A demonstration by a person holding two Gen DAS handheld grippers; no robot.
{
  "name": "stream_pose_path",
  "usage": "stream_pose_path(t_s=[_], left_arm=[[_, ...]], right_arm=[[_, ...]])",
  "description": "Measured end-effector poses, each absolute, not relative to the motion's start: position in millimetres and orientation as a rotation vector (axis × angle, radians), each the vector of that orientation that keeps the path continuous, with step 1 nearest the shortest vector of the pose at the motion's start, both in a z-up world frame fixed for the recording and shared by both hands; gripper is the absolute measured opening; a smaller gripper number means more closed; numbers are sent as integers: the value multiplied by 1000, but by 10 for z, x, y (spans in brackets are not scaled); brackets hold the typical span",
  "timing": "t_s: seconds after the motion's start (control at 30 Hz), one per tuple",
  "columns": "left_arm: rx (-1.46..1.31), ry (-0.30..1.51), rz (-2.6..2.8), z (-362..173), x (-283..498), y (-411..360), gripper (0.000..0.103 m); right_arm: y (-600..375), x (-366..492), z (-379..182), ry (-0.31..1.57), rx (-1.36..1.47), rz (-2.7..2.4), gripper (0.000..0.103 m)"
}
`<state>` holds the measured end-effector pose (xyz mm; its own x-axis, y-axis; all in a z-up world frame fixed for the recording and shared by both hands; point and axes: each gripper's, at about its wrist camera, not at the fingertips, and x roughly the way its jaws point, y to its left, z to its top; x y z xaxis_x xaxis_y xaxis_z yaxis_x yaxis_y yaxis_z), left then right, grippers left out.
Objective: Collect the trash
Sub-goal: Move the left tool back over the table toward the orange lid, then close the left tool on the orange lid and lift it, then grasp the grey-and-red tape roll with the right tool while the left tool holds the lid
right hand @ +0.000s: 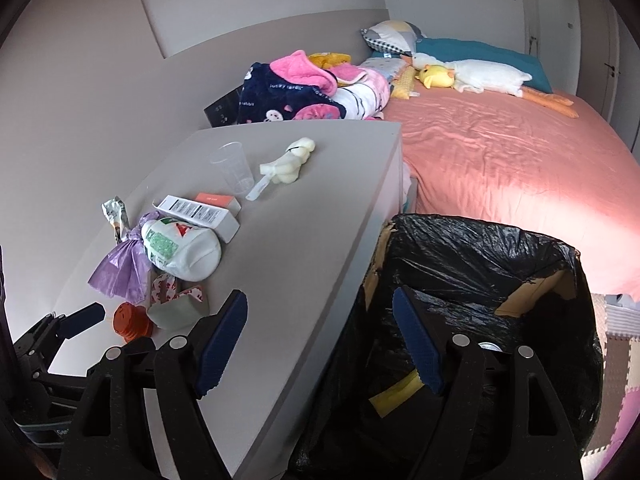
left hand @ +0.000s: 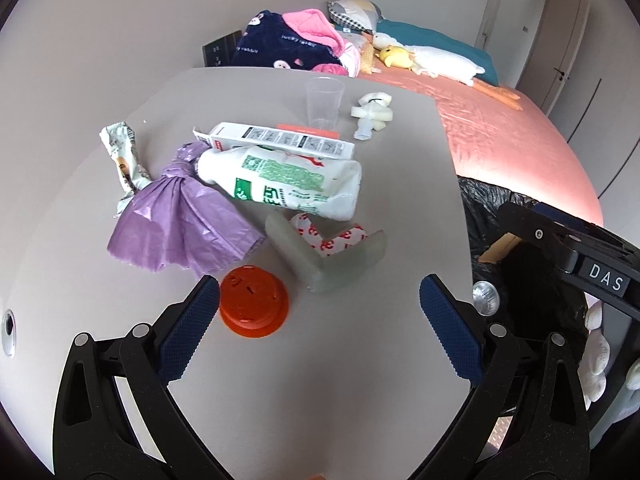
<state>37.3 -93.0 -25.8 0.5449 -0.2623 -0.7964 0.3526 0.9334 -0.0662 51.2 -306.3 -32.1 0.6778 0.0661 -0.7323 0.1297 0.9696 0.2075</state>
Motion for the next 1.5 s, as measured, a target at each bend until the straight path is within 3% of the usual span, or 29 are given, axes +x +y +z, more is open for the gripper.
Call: stream_pose_path(t_s=[0.4, 0.47, 0.8, 0.9, 1.27, 1.5], left_arm=[[89, 926, -258, -414, 558, -617, 95], [88, 932, -262, -447, 573, -610, 83], [92, 945, -258, -619, 618, -594, 59], [47, 937, -267, -628, 641, -529, 45], [-31, 894, -221, -479, 590, -199, 44], [-40, 884, -228, -424, 606, -104, 35]], right_arm=[[-2792, 581, -448, 794, 187, 61, 76], [-2747, 590, -469, 799, 183, 68, 76], [-2641, 644, -542, 838, 165, 109, 76], [-2555, 670, -552, 843, 160, 146, 76], [-2154, 807, -619, 877, 118, 235, 76], [-1999, 961, -662, 897, 143, 253, 78]])
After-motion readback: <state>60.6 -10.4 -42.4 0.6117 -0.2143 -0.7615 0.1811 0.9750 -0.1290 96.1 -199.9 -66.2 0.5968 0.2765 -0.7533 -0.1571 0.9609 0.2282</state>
